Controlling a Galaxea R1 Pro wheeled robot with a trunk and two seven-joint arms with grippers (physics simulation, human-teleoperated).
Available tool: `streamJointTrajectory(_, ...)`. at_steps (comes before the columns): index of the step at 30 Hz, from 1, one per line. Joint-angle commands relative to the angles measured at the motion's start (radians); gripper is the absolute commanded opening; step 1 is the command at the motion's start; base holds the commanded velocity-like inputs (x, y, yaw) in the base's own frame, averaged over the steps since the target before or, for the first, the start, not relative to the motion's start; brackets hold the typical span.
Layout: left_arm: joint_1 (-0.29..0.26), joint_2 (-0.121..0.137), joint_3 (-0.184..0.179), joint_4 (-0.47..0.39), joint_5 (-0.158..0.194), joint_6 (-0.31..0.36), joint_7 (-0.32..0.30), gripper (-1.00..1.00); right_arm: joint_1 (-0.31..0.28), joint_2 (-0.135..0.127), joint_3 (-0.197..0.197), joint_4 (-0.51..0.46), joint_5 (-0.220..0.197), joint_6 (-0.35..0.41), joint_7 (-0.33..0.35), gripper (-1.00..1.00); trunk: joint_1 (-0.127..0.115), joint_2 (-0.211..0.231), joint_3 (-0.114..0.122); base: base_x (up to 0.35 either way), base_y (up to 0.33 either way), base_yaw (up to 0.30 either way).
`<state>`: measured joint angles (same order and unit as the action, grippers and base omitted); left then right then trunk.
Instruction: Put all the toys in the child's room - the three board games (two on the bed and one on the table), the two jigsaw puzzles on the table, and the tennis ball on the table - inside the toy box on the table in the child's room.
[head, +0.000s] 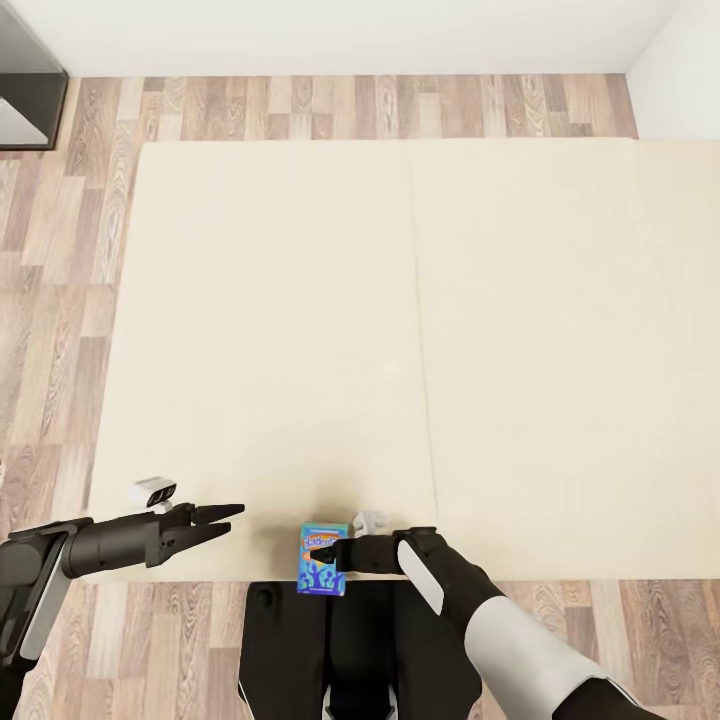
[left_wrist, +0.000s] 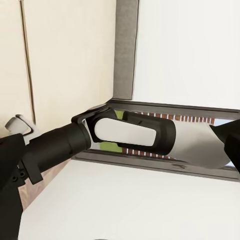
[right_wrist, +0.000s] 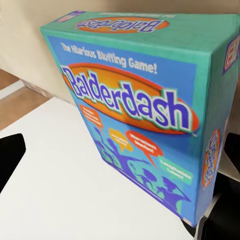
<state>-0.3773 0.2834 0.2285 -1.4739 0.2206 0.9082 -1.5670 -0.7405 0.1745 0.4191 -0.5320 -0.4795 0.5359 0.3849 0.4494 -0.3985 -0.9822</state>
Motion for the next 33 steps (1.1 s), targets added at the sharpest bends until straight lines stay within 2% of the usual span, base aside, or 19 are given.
streamJointTrajectory(1,0.0,0.0,0.0,0.0,0.0,0.011,-0.004,1.0,0.0,0.0,0.0,0.0,-0.002,0.004,0.001,1.0,0.001,-0.002,-0.001,0.0,0.043,0.0)
streamJointTrajectory(33,0.0,0.0,0.0,0.0,0.0,0.011,-0.004,1.0,0.0,0.0,0.0,0.0,-0.002,0.004,0.002,1.0,0.001,-0.002,-0.001,0.0,0.017,0.0)
